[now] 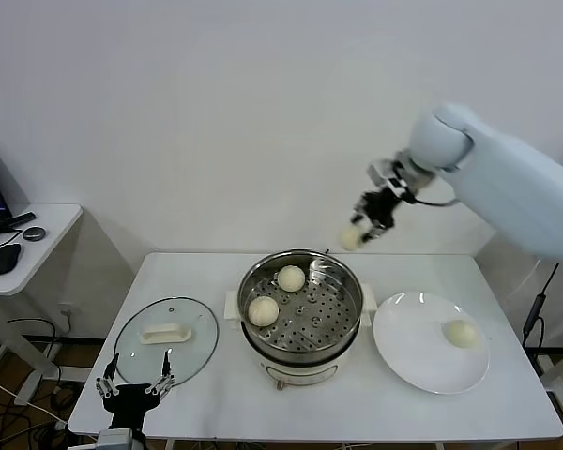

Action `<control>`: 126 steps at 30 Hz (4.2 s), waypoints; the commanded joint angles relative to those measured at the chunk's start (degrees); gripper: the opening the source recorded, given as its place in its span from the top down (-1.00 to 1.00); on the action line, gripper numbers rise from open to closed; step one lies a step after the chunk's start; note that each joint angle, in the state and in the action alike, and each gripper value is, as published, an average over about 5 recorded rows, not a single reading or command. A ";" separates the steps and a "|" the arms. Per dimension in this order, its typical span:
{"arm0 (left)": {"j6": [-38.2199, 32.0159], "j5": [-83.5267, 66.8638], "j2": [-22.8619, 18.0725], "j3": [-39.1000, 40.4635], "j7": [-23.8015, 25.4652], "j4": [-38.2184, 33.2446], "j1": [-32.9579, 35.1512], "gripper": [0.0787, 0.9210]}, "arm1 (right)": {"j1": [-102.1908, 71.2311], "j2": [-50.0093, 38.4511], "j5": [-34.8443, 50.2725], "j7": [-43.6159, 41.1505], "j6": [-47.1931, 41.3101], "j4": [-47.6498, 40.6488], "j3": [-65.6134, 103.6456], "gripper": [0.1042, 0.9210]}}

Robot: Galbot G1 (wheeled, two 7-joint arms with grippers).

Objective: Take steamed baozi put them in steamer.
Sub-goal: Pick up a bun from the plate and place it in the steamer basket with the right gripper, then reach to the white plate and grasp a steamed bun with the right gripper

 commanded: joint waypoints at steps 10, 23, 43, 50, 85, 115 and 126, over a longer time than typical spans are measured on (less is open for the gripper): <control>0.01 -0.14 -0.43 -0.10 -0.02 0.29 -0.59 -0.77 | 3.49 14.71 4.28 0.92 49.75 -4.29 -13.75 0.23; 0.00 -0.11 -0.92 0.11 -0.22 0.43 -0.58 -0.77 | -3.09 9.63 -6.79 0.78 49.79 8.27 -17.58 0.22; 0.02 -0.24 -1.08 0.17 -0.22 0.06 -0.47 -0.77 | -8.94 16.27 -9.82 1.13 49.76 1.29 -16.88 0.19; 0.04 -0.31 -1.05 0.20 -0.15 0.15 -0.66 -0.77 | -7.60 16.03 -8.51 1.50 49.69 1.97 -16.71 0.07; 1.65 -2.62 1.00 -0.50 1.71 1.20 -0.85 -0.77 | -11.12 -24.31 -10.20 1.69 -10.29 -1.44 3.52 -0.76; 1.94 -2.12 0.84 -1.38 1.65 4.59 0.15 -0.77 | -35.58 -13.60 -30.27 2.53 2.38 -18.73 21.42 -0.76; 1.94 -1.98 0.83 -1.37 1.66 4.63 0.27 -0.77 | -37.97 -11.86 -32.25 3.03 2.55 -19.62 23.59 -0.76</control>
